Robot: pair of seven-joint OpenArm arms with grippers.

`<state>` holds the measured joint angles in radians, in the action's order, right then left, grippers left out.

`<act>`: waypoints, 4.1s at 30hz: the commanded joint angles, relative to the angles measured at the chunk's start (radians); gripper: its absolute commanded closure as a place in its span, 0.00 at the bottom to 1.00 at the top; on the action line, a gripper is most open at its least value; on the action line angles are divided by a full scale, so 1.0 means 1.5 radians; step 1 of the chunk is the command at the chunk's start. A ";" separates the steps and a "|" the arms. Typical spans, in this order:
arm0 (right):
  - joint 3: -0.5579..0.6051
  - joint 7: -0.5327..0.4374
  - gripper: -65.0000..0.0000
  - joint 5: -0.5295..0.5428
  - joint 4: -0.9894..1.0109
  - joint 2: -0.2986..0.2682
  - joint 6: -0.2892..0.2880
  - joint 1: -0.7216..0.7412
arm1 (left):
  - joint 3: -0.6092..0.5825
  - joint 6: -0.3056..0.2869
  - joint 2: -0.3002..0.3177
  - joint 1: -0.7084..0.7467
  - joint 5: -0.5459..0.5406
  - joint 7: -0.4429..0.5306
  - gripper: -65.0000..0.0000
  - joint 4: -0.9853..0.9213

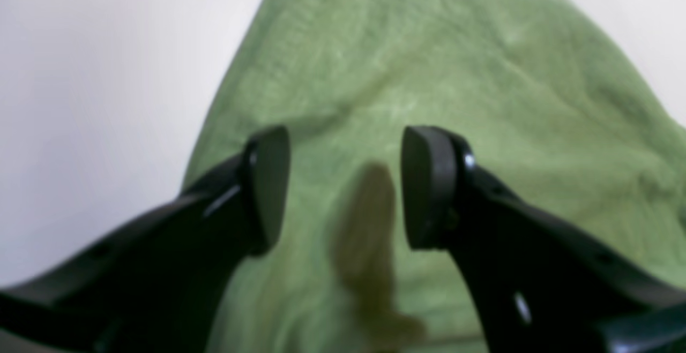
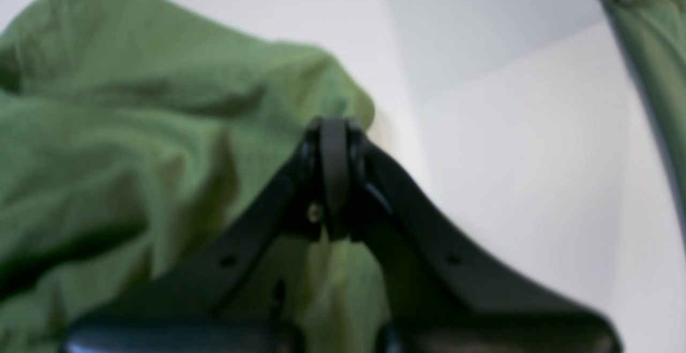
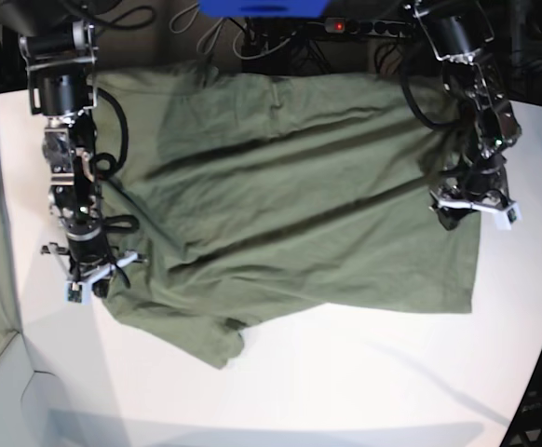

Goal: Layout the t-shirt on the table in an organized manner, then fold the t-shirt properly
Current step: 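Lift the shirt with both grippers and stretch it apart, then drag the held shirt with both grippers to straighten its body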

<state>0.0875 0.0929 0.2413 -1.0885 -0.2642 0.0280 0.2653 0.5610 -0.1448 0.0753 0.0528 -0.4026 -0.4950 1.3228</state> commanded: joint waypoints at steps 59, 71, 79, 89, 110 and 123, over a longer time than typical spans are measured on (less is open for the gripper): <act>0.040 -0.059 1.00 -0.004 0.505 0.003 0.009 0.263 | -0.002 0.008 0.025 0.110 -0.078 -0.015 0.49 -0.036; 0.040 -0.059 1.00 -0.004 0.500 0.027 0.009 0.211 | -0.140 0.008 0.014 0.231 -0.079 -0.017 0.49 0.132; 0.037 -0.059 1.00 -0.003 0.496 0.029 0.009 0.212 | -0.151 0.008 0.019 0.268 -0.079 -0.017 0.49 0.259; 0.036 -0.028 1.00 -0.001 0.426 0.025 0.008 0.211 | -0.069 0.008 0.015 0.262 -0.079 -0.014 0.49 0.367; 0.041 0.051 1.00 -0.004 0.179 0.084 0.003 0.228 | -0.098 0.008 0.031 0.101 -0.072 -0.012 0.49 0.037; 0.130 0.029 0.56 -0.005 0.317 0.151 -0.111 0.267 | -0.095 0.008 0.038 0.150 -0.076 -0.010 0.49 0.041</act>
<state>0.2852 0.1787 0.2321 -0.5941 -0.0387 -0.1341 0.6197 0.4171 -0.1844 0.1310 0.2516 -0.5526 -0.4084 1.4002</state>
